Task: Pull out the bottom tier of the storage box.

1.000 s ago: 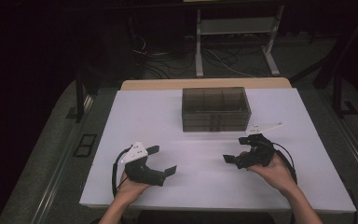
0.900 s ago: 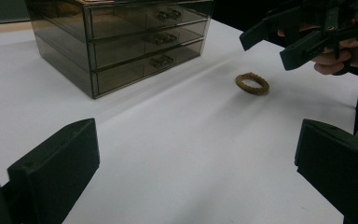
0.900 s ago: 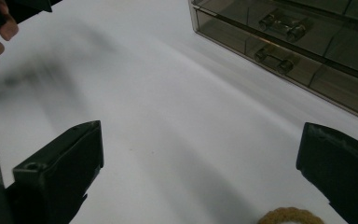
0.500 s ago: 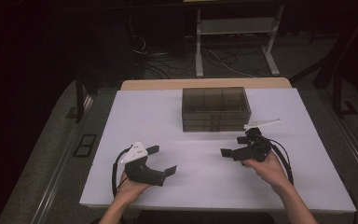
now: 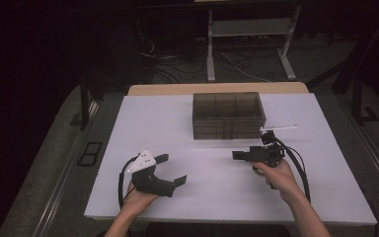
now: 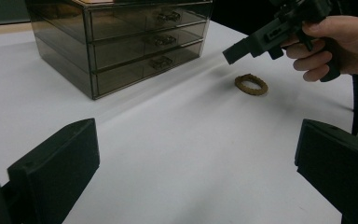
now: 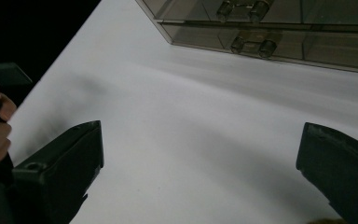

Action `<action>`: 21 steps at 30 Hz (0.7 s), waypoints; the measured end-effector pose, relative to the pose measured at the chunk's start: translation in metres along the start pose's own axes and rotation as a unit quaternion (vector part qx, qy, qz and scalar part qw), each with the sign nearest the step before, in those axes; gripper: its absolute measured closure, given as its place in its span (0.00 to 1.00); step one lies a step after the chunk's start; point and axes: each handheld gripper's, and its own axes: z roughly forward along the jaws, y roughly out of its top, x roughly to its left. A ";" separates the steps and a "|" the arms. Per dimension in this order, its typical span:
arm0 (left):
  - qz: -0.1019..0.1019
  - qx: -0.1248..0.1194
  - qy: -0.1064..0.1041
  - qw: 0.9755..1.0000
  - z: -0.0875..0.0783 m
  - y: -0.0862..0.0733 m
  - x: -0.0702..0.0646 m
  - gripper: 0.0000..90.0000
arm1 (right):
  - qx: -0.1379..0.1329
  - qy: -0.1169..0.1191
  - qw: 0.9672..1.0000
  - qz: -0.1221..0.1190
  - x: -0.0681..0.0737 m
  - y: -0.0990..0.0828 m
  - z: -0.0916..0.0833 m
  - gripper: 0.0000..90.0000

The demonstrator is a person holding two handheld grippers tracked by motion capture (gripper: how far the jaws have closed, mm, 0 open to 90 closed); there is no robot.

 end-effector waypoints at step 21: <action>0.000 -0.001 -0.002 1.000 0.000 0.000 -0.001 0.00 | -0.059 0.034 0.985 0.158 -0.015 0.004 0.019 0.00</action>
